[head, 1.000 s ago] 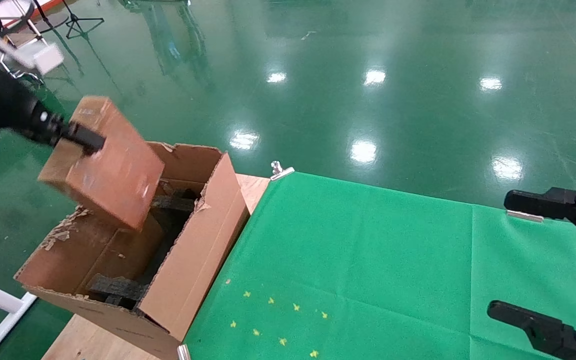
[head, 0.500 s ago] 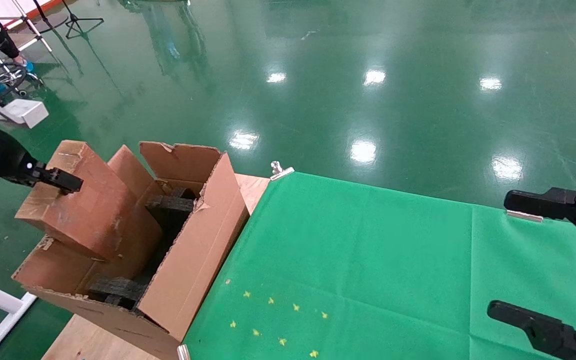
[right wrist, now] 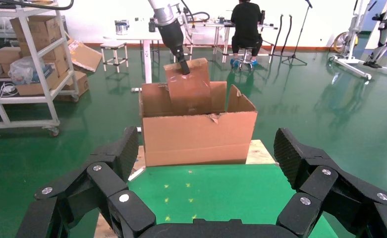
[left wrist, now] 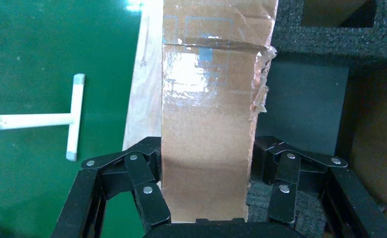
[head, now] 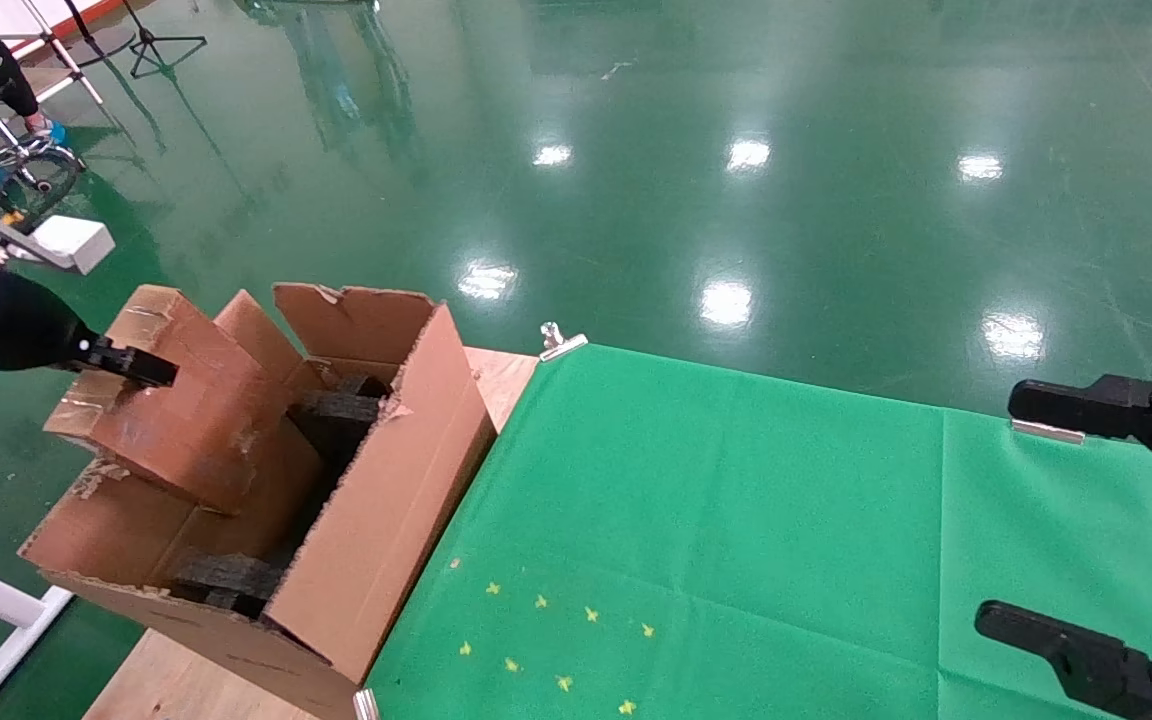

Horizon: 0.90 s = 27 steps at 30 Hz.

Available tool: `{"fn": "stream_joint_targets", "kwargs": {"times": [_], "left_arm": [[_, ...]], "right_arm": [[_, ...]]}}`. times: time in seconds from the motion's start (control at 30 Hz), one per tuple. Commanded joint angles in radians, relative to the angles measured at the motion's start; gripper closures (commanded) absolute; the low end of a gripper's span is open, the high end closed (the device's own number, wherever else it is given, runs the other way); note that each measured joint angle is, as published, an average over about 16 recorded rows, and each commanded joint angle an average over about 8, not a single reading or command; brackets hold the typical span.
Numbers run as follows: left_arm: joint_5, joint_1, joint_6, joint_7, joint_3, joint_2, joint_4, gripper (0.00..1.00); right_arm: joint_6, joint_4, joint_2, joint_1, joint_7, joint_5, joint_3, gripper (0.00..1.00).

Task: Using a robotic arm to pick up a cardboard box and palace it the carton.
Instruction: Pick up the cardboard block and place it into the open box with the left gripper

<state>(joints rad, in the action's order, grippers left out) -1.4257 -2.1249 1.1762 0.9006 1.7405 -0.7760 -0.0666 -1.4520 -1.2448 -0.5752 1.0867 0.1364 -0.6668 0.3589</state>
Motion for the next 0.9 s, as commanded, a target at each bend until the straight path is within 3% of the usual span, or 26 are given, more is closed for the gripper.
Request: {"fn": "stream_joint_targets", "kwargs": {"times": [0.03,0.9], "left_arm": [[0.006,0.009,0.002,-0.008,-0.003,-0.002,0.005,1.00],[0.054,0.205,-0.091,0.026,-0.035,-0.045,0.059,1.00]], "right_arm": [[0.000,0.000,0.000,0.000,0.000,0.000,0.000,0.00],[0.000,0.000,0.000,0.000,0.000,0.000,0.000,0.00]]}}
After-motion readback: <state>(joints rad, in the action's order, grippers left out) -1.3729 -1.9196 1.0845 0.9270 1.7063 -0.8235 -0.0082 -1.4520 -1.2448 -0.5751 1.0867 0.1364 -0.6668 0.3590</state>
